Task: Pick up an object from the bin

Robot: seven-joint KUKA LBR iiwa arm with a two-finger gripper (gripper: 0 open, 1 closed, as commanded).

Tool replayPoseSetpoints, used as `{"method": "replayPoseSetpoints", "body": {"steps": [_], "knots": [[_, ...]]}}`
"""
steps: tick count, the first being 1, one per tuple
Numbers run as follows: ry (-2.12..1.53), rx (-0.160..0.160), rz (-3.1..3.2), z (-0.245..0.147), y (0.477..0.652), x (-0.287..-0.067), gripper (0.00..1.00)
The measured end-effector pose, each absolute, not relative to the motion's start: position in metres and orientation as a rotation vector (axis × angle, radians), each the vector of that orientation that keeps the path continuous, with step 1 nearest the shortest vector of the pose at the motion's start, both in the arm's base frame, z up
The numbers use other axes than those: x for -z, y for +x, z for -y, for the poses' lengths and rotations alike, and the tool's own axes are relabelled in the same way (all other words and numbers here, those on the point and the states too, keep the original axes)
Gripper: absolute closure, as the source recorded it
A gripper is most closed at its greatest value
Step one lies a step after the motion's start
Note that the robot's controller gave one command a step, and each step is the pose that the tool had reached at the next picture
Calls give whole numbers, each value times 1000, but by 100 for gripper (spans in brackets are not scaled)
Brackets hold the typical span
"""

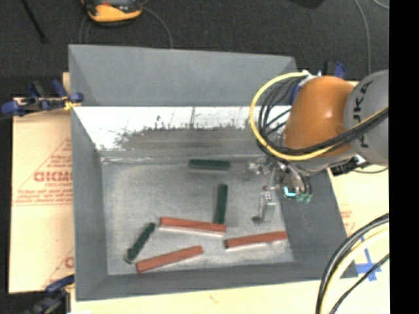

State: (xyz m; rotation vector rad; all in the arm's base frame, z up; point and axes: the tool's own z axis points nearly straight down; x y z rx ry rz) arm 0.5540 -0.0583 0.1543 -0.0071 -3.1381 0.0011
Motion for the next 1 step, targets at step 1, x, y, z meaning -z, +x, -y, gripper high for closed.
{"method": "replayPoseSetpoints", "body": {"steps": [1], "knots": [[-5,-2,3146,58,556,-158,0]]}}
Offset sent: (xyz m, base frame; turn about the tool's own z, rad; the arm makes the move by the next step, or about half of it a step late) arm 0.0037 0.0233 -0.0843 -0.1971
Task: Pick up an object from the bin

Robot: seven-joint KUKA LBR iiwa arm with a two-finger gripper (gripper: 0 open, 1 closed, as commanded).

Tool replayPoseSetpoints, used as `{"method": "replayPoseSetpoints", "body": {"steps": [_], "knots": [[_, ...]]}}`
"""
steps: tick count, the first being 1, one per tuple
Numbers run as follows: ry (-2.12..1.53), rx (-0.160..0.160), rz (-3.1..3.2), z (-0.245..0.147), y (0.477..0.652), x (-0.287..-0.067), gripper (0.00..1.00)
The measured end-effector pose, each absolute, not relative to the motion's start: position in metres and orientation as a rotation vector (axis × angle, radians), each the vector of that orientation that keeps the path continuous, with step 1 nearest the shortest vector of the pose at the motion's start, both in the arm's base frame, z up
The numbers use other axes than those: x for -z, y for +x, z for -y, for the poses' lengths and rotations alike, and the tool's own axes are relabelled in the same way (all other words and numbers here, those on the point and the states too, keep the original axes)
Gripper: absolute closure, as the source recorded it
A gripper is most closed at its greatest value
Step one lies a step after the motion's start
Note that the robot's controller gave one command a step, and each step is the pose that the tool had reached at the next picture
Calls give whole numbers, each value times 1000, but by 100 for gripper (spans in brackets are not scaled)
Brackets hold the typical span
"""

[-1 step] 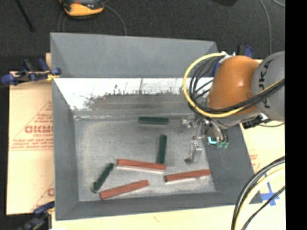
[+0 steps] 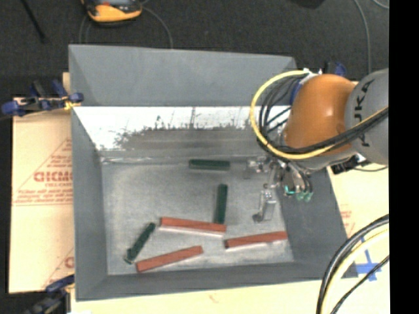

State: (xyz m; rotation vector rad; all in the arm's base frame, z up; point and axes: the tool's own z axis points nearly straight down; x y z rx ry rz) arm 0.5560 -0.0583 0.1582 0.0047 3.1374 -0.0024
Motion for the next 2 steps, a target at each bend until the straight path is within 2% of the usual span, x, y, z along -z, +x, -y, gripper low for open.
{"method": "replayPoseSetpoints", "body": {"steps": [1,2], "knots": [[-118,4,-3130,50,559,-126,0],[-358,3,-3117,13,549,-87,0]]}}
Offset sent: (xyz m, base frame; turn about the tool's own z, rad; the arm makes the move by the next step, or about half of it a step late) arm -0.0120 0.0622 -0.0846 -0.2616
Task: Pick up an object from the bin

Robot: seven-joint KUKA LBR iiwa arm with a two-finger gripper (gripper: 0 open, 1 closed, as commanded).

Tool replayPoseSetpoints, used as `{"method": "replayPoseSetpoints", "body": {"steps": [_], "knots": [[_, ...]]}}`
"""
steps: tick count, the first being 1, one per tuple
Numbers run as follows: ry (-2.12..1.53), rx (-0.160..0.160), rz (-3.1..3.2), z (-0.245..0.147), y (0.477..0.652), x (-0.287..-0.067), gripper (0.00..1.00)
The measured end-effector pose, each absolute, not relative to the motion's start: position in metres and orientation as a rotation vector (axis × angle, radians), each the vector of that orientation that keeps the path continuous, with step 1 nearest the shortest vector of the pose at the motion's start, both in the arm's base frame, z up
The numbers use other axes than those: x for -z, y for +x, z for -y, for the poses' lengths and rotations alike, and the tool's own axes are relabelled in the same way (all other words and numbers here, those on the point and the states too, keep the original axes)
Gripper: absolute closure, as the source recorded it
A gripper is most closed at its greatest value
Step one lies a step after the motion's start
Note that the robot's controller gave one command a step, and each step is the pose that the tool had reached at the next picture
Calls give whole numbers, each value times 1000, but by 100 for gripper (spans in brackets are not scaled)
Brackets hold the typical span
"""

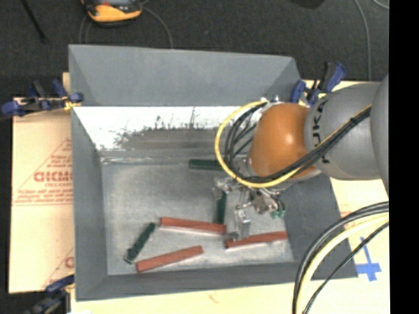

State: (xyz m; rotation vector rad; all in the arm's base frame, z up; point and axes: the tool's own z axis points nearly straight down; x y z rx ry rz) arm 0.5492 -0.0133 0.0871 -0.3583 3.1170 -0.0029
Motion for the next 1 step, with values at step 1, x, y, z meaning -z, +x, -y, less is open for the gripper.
{"method": "replayPoseSetpoints", "body": {"steps": [1], "knots": [[-655,1,-3067,-10,590,-82,100]]}}
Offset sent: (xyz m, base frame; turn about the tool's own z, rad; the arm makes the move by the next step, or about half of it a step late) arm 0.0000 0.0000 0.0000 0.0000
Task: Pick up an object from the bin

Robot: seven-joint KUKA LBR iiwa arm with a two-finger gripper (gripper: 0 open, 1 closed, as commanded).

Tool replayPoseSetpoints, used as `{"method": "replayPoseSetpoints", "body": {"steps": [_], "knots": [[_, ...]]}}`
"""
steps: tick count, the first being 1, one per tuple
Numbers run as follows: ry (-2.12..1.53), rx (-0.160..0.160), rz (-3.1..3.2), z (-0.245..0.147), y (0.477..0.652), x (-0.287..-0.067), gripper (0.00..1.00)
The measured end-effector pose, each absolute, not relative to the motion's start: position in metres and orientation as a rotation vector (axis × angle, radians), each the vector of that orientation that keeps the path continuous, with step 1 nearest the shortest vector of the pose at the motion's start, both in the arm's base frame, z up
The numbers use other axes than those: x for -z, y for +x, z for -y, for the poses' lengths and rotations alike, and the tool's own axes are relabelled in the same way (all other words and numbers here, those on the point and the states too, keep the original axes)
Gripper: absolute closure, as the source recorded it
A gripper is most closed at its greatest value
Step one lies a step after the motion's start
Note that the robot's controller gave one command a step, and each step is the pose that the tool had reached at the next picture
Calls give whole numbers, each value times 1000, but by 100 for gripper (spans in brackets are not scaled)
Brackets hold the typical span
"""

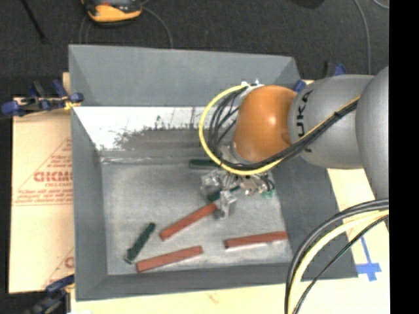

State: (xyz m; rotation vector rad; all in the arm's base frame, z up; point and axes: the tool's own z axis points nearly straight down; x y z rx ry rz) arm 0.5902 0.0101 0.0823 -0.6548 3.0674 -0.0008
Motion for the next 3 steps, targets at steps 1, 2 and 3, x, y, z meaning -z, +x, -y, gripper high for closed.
{"method": "replayPoseSetpoints", "body": {"steps": [1,2,3], "knots": [[-655,1,-3067,-10,590,-82,100],[-656,1,-3069,-12,575,-184,100],[-656,1,-3069,-12,575,-184,100]]}}
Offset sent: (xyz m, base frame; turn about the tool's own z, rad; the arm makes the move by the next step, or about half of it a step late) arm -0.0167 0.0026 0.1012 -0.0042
